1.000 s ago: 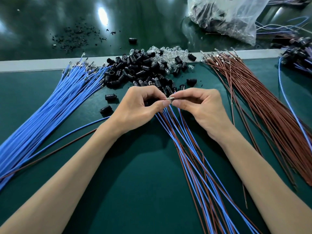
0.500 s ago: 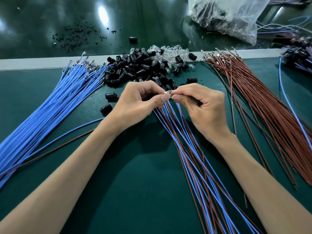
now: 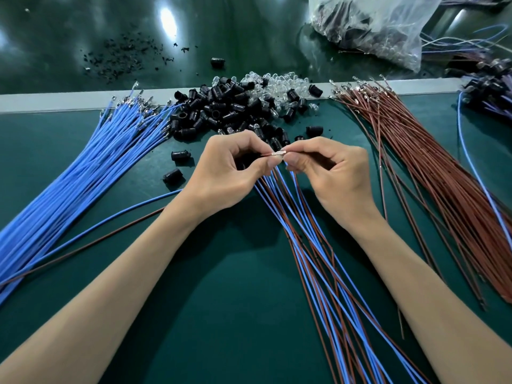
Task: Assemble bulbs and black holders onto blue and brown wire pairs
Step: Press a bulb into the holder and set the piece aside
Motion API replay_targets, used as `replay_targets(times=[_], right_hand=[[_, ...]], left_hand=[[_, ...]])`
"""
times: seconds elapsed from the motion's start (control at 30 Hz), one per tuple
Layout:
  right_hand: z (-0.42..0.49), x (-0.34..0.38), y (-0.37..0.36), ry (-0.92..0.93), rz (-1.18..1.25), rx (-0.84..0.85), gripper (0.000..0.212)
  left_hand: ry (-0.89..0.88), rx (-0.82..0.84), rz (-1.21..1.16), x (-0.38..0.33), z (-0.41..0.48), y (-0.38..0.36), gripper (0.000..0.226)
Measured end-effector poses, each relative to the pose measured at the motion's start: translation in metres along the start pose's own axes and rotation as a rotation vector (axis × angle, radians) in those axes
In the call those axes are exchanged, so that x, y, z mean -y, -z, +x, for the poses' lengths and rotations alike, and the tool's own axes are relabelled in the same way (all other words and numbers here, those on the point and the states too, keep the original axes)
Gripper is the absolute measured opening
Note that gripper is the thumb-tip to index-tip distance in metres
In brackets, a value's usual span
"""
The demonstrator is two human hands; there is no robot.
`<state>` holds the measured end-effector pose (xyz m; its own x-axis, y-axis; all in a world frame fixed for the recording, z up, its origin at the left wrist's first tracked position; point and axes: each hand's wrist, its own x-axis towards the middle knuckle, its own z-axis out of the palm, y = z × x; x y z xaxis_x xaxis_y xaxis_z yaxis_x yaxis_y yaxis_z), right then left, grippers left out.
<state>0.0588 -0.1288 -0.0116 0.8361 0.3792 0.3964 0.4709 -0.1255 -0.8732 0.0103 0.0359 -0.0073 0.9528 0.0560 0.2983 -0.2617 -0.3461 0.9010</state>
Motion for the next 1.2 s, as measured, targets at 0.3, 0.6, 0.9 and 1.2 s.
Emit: replay_targets(times=[0.3,0.6,0.9,1.2], right_hand=[[0.001,0.002,0.004,-0.069,0.069,0.041,0.015],[0.001,0.000,-0.001,-0.009,0.007,0.030,0.020],[0.001,-0.001,0.001,-0.017,0.018,-0.028,0.020],[0.000,0.001,-0.002,0.026,0.032,-0.106,0.027]], left_hand=[[-0.029,-0.069,0.045,0.000,-0.001,-0.004,0.008],[0.056,-0.027,-0.001,-0.005,-0.001,-0.003,0.005],[0.109,0.058,-0.124,-0.006,0.003,0.003,0.007],[0.149,-0.072,-0.059,-0.013,0.006,-0.004,0.008]])
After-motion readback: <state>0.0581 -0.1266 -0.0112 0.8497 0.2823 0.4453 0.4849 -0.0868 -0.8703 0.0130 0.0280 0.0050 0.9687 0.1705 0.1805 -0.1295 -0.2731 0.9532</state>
